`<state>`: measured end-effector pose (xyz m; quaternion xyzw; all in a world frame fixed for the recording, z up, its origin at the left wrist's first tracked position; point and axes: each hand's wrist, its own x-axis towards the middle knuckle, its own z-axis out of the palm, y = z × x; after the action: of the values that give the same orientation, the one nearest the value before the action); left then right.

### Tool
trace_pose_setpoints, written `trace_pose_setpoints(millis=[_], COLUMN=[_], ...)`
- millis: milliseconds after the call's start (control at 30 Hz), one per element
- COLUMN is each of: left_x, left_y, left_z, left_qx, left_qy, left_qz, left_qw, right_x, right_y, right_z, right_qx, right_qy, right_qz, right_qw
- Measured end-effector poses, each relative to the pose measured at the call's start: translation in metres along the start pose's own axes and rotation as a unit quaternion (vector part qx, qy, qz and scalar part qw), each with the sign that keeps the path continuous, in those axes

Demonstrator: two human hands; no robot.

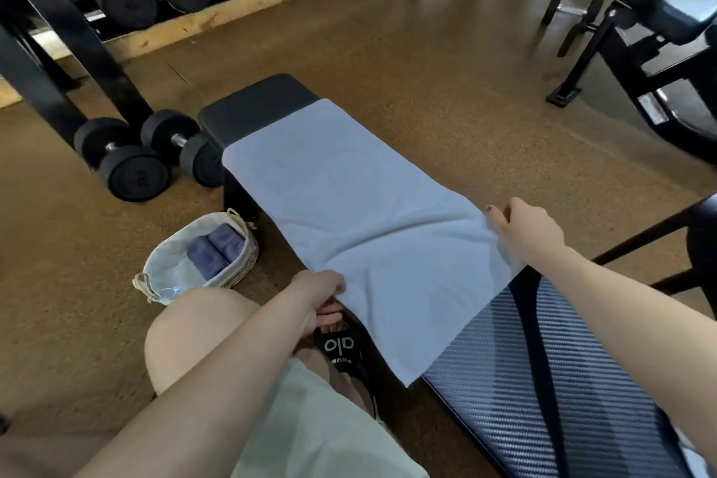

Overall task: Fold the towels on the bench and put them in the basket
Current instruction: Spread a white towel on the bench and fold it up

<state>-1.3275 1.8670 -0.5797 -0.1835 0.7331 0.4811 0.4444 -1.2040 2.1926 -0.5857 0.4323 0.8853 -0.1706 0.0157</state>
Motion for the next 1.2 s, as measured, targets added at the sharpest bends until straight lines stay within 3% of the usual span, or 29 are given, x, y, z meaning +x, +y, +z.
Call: trace_pose_setpoints(millis=[133, 267, 500, 567, 600, 667, 767, 900, 1000, 1100, 1200], left_x=[-0.003, -0.014, -0.029, -0.036, -0.040, -0.047, -0.064, -0.077, -0.079, -0.076, -0.073], left_y=[-0.002, -0.005, -0.008, -0.011, -0.012, -0.017, -0.025, -0.043, -0.058, -0.065, -0.067], left_z=[0.003, 0.008, 0.014, 0.016, 0.017, 0.019, 0.025, 0.054, 0.078, 0.088, 0.086], left_qx=[0.046, 0.082, 0.056, 0.096, 0.167, 0.327, 0.427, 0.623, 0.703, 0.711, 0.706], left_qy=[0.014, -0.002, -0.020, -0.020, -0.006, 0.064, 0.123, -0.034, -0.069, -0.078, -0.099], left_qz=[0.004, 0.014, -0.002, 0.000, 0.023, 0.129, 0.330, 0.428, 0.468, 0.530, 0.558], left_qw=[0.999, 0.996, 0.998, 0.995, 0.986, 0.934, 0.833, 0.653, 0.531, 0.456, 0.424], right_x=[0.000, -0.002, -0.018, -0.022, -0.023, -0.026, -0.033, -0.043, -0.051, -0.052, -0.053], right_y=[0.003, 0.008, 0.017, 0.022, 0.025, 0.031, 0.035, 0.037, 0.040, 0.043, 0.042], right_z=[-0.009, -0.013, -0.006, -0.006, -0.005, -0.003, -0.001, 0.001, 0.004, 0.008, 0.009], right_qx=[-0.026, -0.111, -0.095, -0.101, -0.095, -0.056, 0.026, 0.011, -0.029, -0.067, -0.103], right_qy=[-0.004, -0.074, 0.004, 0.011, 0.010, -0.006, -0.002, 0.022, 0.048, 0.080, 0.082], right_qz=[-0.003, 0.034, -0.004, -0.008, -0.009, -0.009, -0.013, -0.030, -0.074, -0.099, -0.075], right_qw=[1.000, 0.990, 0.995, 0.995, 0.995, 0.998, 1.000, 0.999, 0.996, 0.990, 0.988])
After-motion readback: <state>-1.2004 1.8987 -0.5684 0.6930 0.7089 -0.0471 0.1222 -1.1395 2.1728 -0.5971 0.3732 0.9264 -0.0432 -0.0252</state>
